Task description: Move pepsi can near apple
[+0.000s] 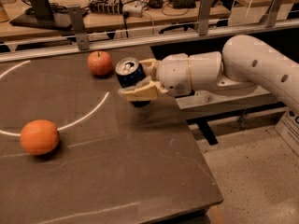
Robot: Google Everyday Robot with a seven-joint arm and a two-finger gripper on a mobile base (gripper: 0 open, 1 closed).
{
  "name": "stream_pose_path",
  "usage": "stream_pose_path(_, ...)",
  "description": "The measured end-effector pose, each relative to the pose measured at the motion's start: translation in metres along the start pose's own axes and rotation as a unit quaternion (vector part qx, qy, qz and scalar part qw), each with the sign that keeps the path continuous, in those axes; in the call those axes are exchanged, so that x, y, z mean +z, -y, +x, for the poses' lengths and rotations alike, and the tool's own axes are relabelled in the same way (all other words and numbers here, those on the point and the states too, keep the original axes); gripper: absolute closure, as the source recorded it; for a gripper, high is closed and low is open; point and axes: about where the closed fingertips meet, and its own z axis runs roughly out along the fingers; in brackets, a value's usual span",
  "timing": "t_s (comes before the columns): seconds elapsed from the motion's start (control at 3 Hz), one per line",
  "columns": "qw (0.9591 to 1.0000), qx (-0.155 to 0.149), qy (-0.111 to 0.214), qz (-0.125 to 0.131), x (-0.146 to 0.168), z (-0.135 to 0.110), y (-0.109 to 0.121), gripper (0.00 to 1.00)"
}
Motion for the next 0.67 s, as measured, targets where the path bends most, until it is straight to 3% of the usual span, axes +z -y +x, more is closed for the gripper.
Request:
stream_pose_path(0.33, 0.9982, -0.007, 0.017, 0.057, -0.007, -0.018, 0.042, 1.00)
stream_pose_path(0.67, 0.9943, 0.001, 0.037, 0.100, 0.006, -0.029, 0.072, 1.00)
